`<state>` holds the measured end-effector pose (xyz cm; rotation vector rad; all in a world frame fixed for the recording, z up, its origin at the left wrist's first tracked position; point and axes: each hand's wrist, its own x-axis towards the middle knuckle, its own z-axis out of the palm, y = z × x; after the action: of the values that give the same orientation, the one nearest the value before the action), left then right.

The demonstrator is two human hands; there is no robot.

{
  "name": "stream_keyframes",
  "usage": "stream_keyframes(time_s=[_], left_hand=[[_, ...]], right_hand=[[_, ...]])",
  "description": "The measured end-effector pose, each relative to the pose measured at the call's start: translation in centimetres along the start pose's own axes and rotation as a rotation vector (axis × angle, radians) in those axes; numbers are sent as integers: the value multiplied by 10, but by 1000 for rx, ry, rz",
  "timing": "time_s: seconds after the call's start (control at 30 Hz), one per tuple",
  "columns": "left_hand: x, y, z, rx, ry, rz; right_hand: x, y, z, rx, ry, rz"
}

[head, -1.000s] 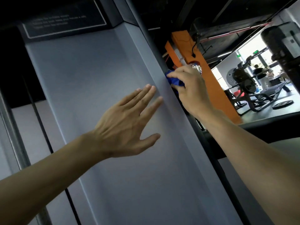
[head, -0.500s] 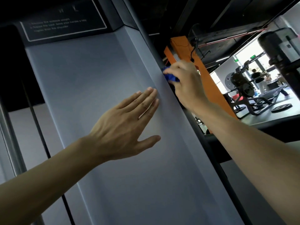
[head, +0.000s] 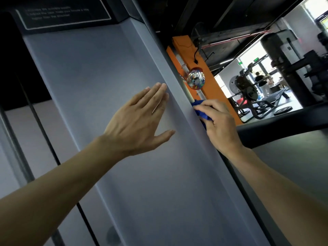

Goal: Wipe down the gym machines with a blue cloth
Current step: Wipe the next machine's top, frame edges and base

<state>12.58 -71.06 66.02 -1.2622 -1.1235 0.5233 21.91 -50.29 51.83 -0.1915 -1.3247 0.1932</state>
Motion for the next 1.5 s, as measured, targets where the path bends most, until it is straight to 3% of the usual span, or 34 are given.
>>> stream_keyframes(time_s=[0.33, 0.67, 0.9, 1.1, 1.3, 1.5], left_hand=[[-37, 37, -5, -318, 25, 43], [-67, 64, -3, -461, 97, 19], [-79, 75, 0, -491, 158, 43], [-87, 81, 5, -647, 212, 48], [-92, 79, 1, -868, 187, 33], [-104, 84, 0, -938, 163, 35]], right_hand=[[-98, 4, -49, -151, -229, 167], [-113, -48, -62, -279, -64, 208], [-122, -80, -80, -377, -91, 164], [-127, -117, -109, -507, -77, 170], [-116, -170, -131, -682, -106, 164], [-109, -236, -148, -845, -157, 75]])
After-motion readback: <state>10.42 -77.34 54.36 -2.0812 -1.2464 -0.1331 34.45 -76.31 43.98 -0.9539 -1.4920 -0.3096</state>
